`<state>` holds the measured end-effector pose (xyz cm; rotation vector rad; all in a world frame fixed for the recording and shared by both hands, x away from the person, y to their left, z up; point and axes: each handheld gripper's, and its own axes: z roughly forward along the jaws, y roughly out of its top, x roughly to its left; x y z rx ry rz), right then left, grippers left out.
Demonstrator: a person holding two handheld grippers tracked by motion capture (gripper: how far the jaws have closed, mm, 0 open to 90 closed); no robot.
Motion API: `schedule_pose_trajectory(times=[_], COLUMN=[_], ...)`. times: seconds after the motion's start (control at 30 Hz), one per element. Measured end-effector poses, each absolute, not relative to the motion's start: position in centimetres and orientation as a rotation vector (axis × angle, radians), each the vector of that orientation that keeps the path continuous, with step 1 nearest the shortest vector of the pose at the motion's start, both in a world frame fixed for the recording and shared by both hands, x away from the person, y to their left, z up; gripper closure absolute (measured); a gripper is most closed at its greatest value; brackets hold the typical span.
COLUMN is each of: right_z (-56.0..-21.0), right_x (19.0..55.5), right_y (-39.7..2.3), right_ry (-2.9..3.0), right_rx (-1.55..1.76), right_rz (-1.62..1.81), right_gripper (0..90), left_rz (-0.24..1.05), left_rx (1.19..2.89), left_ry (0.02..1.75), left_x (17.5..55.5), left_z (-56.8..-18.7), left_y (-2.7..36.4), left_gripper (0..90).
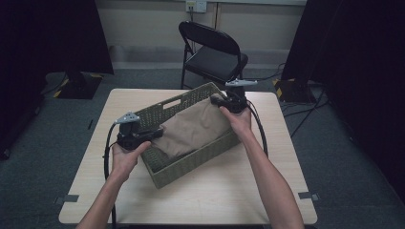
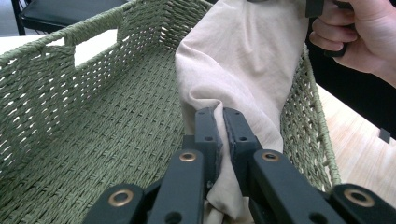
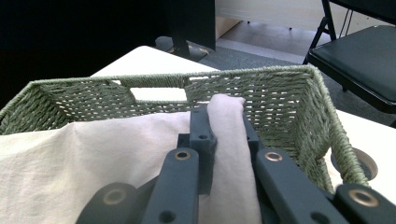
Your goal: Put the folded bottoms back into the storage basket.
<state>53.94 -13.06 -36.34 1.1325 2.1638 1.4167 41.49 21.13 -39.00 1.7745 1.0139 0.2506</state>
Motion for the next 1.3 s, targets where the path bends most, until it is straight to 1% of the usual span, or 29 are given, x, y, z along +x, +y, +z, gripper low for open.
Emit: schedule_pose_trajectory(times=[0.43,0.47,0.5,0.53,0.57,0.6,0.67,0.77,0.87,1.07,1.2,1.23,1.3], right_z=[-38.0,-38.0,-38.0,-38.0,-37.9,-37.8,-37.5,-37.1,-37.1,-37.0,-36.7,-36.7,-36.6], right_x=[54.9,54.9,55.0,55.1,55.2,55.3,55.4,55.3,55.2,54.8,54.3,54.3,53.8], right_y=[-12.3,-12.3,-12.2,-12.2,-12.2,-12.2,-12.2,-12.2,-12.4,-13.2,-14.0,-14.0,-15.0], right_ry=[2.212,2.211,2.203,2.184,2.181,2.188,2.179,2.166,2.163,2.158,2.156,2.156,2.156], right_rx=[1.155,1.162,1.171,1.186,1.192,1.193,1.179,1.163,1.168,1.165,1.147,1.147,1.149], right_rz=[1.332,1.321,1.305,1.28,1.265,1.245,1.215,1.233,1.249,1.285,1.29,1.29,1.305], right_gripper=[81.9,79.6,73.8,64.6,58.9,56.7,52.0,50.4,48.1,46.4,46.0,46.0,44.9], left_rz=[0.258,0.257,0.266,0.263,0.264,0.287,0.284,0.316,0.319,0.319,0.312,0.312,0.306], left_rx=[1.826,1.822,1.813,1.803,1.794,1.788,1.766,1.751,1.756,1.772,1.786,1.786,1.772], left_ry=[1.073,1.092,1.112,1.122,1.13,1.142,1.136,1.143,1.142,1.096,1.064,1.064,1.076], left_x=[42.5,42.6,42.7,42.8,42.9,42.9,42.9,42.8,42.6,42.2,41.5,41.5,41.2], left_z=[-40.0,-40.0,-40.0,-40.1,-40.1,-40.1,-39.9,-39.7,-39.7,-39.5,-39.0,-39.0,-38.8], left_y=[21.0,21.0,21.2,21.3,21.5,21.7,22.2,22.5,22.7,22.3,22.0,22.0,22.2], left_gripper=[84.7,82.3,79.7,75.9,69.7,63.9,63.4,60.1,60.5,60.7,59.2,57.1,56.1])
